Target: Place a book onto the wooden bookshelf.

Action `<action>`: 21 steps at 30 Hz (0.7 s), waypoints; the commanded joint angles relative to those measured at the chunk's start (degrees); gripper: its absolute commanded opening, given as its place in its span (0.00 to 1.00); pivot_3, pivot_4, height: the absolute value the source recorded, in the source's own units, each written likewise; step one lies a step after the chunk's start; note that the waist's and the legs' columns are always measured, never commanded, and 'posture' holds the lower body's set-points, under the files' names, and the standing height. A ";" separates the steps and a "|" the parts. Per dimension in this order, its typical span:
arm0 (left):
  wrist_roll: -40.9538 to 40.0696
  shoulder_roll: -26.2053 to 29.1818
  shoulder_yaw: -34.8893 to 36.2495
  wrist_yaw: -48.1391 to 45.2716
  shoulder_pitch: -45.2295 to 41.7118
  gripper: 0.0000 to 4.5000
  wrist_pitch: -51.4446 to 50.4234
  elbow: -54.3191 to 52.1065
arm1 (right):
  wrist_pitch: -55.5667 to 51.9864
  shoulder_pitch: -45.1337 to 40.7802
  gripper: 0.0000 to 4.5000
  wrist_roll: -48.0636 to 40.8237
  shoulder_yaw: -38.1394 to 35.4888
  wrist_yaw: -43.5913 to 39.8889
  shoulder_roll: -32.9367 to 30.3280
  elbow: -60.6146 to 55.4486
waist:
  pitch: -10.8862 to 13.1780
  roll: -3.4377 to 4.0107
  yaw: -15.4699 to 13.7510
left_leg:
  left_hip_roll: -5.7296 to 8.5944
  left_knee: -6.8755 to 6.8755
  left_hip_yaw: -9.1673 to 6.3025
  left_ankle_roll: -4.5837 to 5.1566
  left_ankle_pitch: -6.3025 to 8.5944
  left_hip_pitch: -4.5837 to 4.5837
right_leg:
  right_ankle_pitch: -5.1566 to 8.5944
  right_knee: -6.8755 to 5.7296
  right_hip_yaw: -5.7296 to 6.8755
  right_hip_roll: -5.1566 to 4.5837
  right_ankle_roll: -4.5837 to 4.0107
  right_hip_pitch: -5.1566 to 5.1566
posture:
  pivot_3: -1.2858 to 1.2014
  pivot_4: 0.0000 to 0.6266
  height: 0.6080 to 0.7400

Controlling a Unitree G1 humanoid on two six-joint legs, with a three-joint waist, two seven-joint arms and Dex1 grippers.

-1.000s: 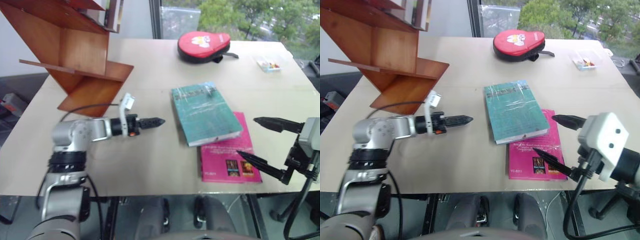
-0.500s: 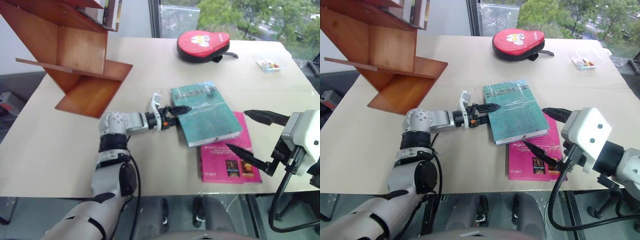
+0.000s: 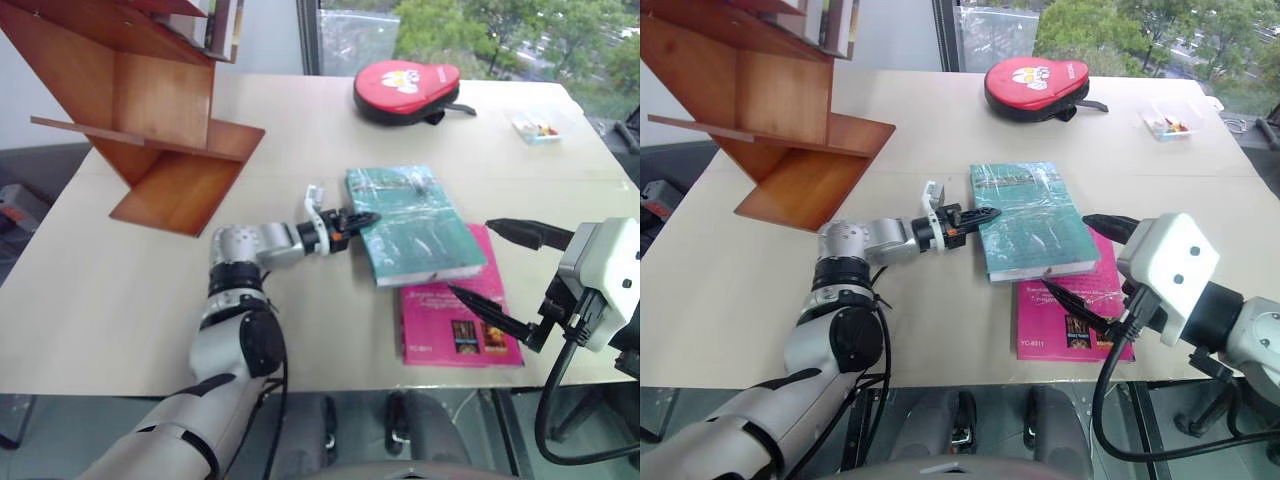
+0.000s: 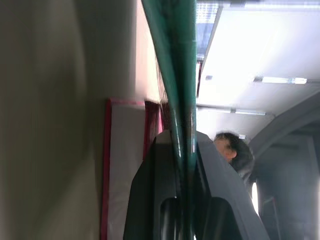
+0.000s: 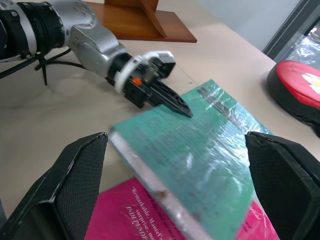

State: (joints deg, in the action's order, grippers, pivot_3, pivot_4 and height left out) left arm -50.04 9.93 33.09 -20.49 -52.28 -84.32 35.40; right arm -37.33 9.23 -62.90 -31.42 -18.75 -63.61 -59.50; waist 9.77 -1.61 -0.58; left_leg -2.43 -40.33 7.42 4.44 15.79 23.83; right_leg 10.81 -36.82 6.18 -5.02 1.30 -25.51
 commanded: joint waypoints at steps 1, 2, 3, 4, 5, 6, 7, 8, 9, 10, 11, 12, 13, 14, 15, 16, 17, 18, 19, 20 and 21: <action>-5.58 4.92 -3.49 -6.74 0.17 0.02 -0.83 -18.06 | 2.46 -3.60 1.00 0.87 1.80 -0.97 1.69 1.36 | 0.02 -0.03 0.03 | -0.02 0.00 0.00 -0.01 -0.01 -0.01 | 0.00 -0.01 -0.01 0.01 -0.01 0.00 | 0.52 0.24 1.00; -5.83 5.90 -4.91 -8.34 1.05 0.02 1.23 -23.04 | 2.82 -4.57 1.00 1.25 2.57 -1.55 2.17 2.07 | 0.01 -0.01 -0.11 | -0.03 0.00 -0.01 -0.02 -0.01 0.00 | -0.02 -0.02 -0.04 0.00 -0.04 0.00 | 0.52 0.24 1.00; -5.57 6.36 -6.00 -9.54 2.05 0.02 4.30 -27.66 | 3.30 -5.56 1.00 1.61 3.38 -2.32 2.77 2.90 | 0.01 -0.01 -0.18 | -0.02 -0.01 0.00 -0.03 -0.01 -0.01 | -0.07 -0.02 -0.03 0.00 -0.12 0.01 | 0.52 0.24 1.00; -3.71 8.68 -9.65 -13.31 4.48 0.02 9.47 -35.32 | 3.97 -6.92 1.00 2.45 4.58 -3.62 3.17 4.33 | 0.01 -0.01 -0.22 | -0.01 -0.01 0.01 -0.03 -0.01 -0.05 | -0.10 -0.02 -0.03 -0.02 -0.17 0.03 | 0.52 0.24 1.00; -2.21 11.85 -12.88 -17.37 6.93 0.02 13.81 -42.50 | 4.70 -8.48 1.00 3.26 5.79 -5.07 3.62 5.94 | 0.00 0.00 -0.22 | 0.00 -0.01 0.00 -0.03 -0.01 -0.04 | -0.11 0.00 -0.07 -0.05 -0.19 0.05 | 0.52 0.24 1.00; -1.21 14.25 -15.25 -20.27 8.77 0.02 16.88 -47.15 | 5.15 -9.59 1.00 3.94 6.63 -6.17 4.01 7.05 | 0.00 0.01 -0.15 | 0.04 0.00 0.03 -0.03 0.00 -0.06 | -0.12 0.00 -0.12 -0.10 -0.20 0.06 | 0.52 0.24 1.00; -0.50 15.98 -16.92 -22.36 10.01 0.02 19.23 -49.38 | 5.32 -10.65 1.00 4.62 7.55 -6.84 4.34 7.85 | 0.00 0.02 -0.18 | 0.06 0.00 0.05 -0.03 0.00 -0.08 | -0.13 0.01 -0.15 -0.11 -0.21 0.06 | 0.52 0.24 1.00; 3.66 19.50 -18.25 -28.14 12.21 0.02 28.28 -51.91 | 5.86 -11.94 1.00 5.04 8.20 -8.53 4.69 9.60 | -0.01 0.04 -0.44 | 0.07 0.00 0.05 -0.04 0.00 -0.08 | -0.13 0.03 -0.13 -0.11 -0.22 0.06 | 0.52 0.24 1.00; 6.83 21.98 -19.21 -32.38 13.72 0.02 35.28 -53.13 | 6.17 -13.12 1.00 5.49 8.93 -9.70 4.98 10.92 | -0.01 0.05 -0.41 | 0.08 0.00 0.00 -0.03 0.00 -0.07 | -0.13 0.03 -0.09 -0.12 -0.22 0.09 | 0.52 0.24 1.00; 13.06 25.30 -20.46 -37.15 14.64 0.02 47.19 -53.20 | 6.38 -13.94 1.00 5.82 9.36 -11.43 5.25 12.54 | 0.00 0.05 -0.30 | 0.09 0.00 0.03 -0.03 0.00 -0.08 | -0.12 0.03 -0.02 -0.11 -0.24 0.08 | 0.52 0.24 1.00; 16.18 27.68 -20.36 -41.02 14.65 0.02 55.09 -52.68 | 6.52 -14.43 1.00 6.32 9.70 -13.06 5.45 13.83 | 0.00 0.07 -0.37 | 0.07 -0.01 0.04 -0.04 -0.01 -0.09 | -0.12 0.02 0.07 -0.08 -0.25 0.07 | 0.52 0.24 1.00; 19.67 30.09 -19.86 -43.62 13.79 0.02 63.39 -50.91 | 6.87 -14.51 1.00 7.10 9.99 -14.54 5.66 14.82 | 0.01 0.06 -0.38 | 0.07 0.00 0.01 -0.04 -0.01 -0.07 | -0.08 0.03 0.11 -0.07 -0.33 0.07 | 0.52 0.24 1.00; 22.00 32.19 -19.08 -45.72 12.80 0.02 69.54 -49.21 | 7.14 -14.39 1.00 7.60 9.99 -15.87 5.92 15.66 | 0.01 0.05 -0.36 | 0.06 0.00 0.00 -0.04 0.00 -0.03 | -0.03 0.04 0.14 -0.07 -0.41 0.05 | 0.52 0.24 1.00; 23.33 34.90 -17.85 -48.29 11.40 0.02 74.66 -46.56 | 7.37 -14.42 1.00 8.17 10.07 -16.89 6.22 16.42 | 0.01 0.07 -0.39 | 0.05 0.00 0.01 -0.04 0.00 0.00 | 0.00 0.04 0.14 -0.07 -0.46 0.02 | 0.52 0.24 1.00; 24.61 37.33 -16.86 -50.14 9.88 0.02 79.26 -43.64 | 7.53 -14.46 1.00 8.60 10.16 -17.65 6.53 17.04 | 0.00 0.08 -0.40 | 0.06 0.00 0.01 -0.02 0.01 0.00 | 0.00 0.04 0.13 -0.09 -0.47 0.02 | 0.52 0.24 1.00; 25.82 39.69 -16.32 -52.26 8.21 0.02 84.06 -39.98 | 7.58 -14.87 1.00 9.05 10.55 -18.20 6.90 17.60 | 0.00 0.07 -0.40 | 0.05 0.00 0.02 -0.01 0.01 0.00 | 0.00 0.06 0.12 -0.09 -0.46 0.02 | 0.52 0.24 1.00; 27.11 42.60 -15.83 -54.89 6.16 0.02 89.30 -35.89 | 7.76 -15.21 1.00 9.40 10.93 -18.87 7.29 18.30 | 0.00 0.07 -0.35 | 0.06 0.00 0.02 0.00 0.01 0.00 | 0.00 0.06 0.12 -0.09 -0.45 0.02 | 0.52 0.24 1.00; 27.73 44.74 -15.76 -57.10 4.46 0.02 93.19 -32.50 | 7.88 -15.69 1.00 9.81 11.44 -19.45 7.70 18.87 | 0.01 0.07 -0.31 | 0.05 0.00 0.02 0.00 0.01 0.01 | -0.03 0.06 0.12 -0.07 -0.40 0.02 | 0.52 0.24 1.00; 28.10 46.89 -15.91 -59.63 2.38 0.02 97.14 -28.88 | 8.00 -16.34 1.00 10.31 12.15 -20.16 8.08 19.50 | 0.01 0.07 -0.27 | 0.06 0.00 0.02 0.00 0.01 0.01 | -0.06 0.06 0.13 -0.05 -0.30 0.01 | 0.52 0.24 1.00; 30.78 50.86 -17.37 -62.40 -0.68 0.02 102.38 -22.60 | 8.56 -17.65 1.00 11.02 13.53 -21.40 8.76 20.57 | 0.02 0.08 -0.21 | 0.05 0.00 0.04 0.01 0.01 0.01 | -0.06 0.07 0.12 -0.04 -0.28 0.00 | 0.52 0.24 1.00; 33.89 53.87 -19.00 -63.76 -3.46 0.02 107.47 -16.77 | 9.02 -19.01 1.00 11.68 14.81 -22.37 9.45 21.44 | 0.05 0.05 -0.13 | 0.04 0.00 0.08 0.01 0.01 0.00 | -0.02 0.07 0.09 -0.01 -0.20 -0.01 | 0.52 0.24 1.00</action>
State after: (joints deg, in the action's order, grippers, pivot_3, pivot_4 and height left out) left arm -19.92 59.45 14.14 -81.32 -51.71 14.32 11.40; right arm -30.54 -7.67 -52.05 -17.35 -39.31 -54.74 -38.67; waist 9.82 -1.56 -0.70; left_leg -2.42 -40.33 7.51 4.44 15.80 23.85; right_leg 10.84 -36.75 6.28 -5.00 1.17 -25.54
